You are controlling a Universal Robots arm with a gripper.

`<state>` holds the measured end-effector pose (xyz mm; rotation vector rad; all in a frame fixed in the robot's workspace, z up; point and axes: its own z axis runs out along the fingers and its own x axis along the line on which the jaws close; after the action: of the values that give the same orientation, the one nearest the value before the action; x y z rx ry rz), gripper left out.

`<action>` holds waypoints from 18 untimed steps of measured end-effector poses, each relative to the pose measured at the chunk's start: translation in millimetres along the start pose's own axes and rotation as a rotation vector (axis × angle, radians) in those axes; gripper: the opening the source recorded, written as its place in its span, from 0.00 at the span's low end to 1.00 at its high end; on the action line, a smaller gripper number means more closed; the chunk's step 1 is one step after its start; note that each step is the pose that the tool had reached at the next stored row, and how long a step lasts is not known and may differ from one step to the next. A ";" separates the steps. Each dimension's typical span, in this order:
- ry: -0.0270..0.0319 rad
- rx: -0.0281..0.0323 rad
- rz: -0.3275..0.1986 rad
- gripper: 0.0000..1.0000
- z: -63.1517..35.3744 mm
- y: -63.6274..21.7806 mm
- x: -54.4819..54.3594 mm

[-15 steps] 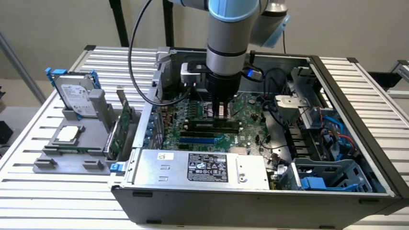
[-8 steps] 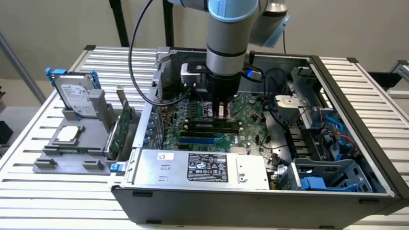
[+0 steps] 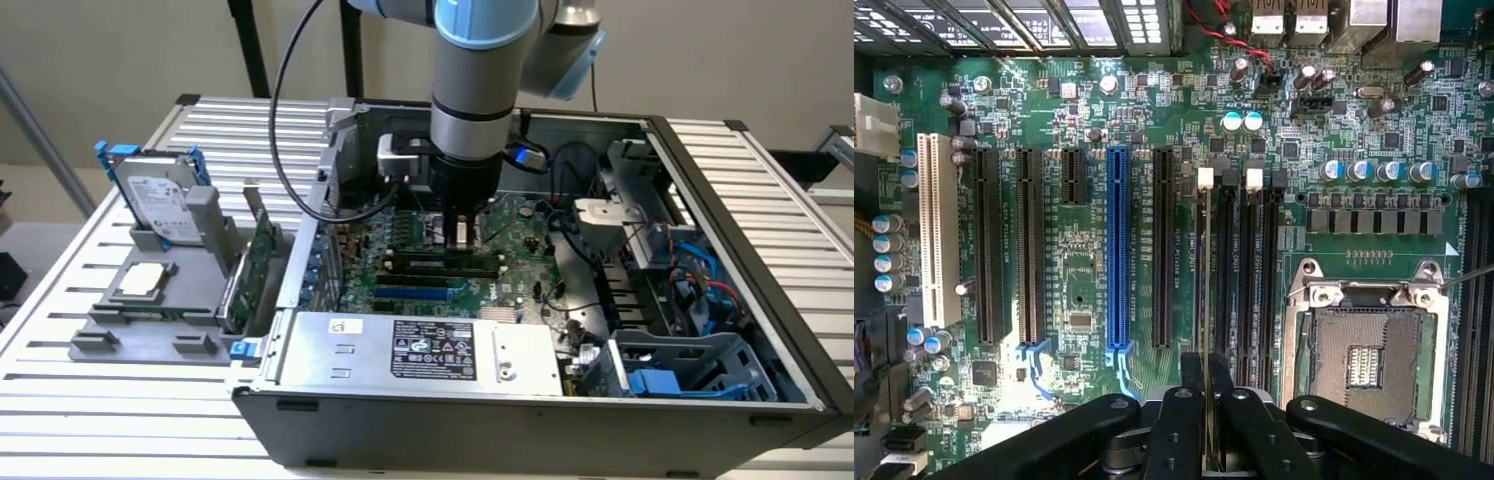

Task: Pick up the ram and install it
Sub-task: 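Press down the ram until it locks into place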

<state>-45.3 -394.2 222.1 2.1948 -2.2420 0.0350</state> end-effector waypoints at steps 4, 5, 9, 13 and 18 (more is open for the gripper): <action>0.0000 0.0001 0.000 1.00 0.0 0.0 0.0; -0.0001 0.0002 0.000 1.00 -0.8 0.0 0.0; -0.0001 0.0001 0.000 1.00 -13.0 -0.1 0.2; 0.0000 0.0001 0.000 1.00 -23.5 0.3 0.4; -0.0003 0.0002 0.000 0.00 -23.9 0.6 0.4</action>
<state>-46.2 -394.2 246.0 2.1951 -2.2421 0.0349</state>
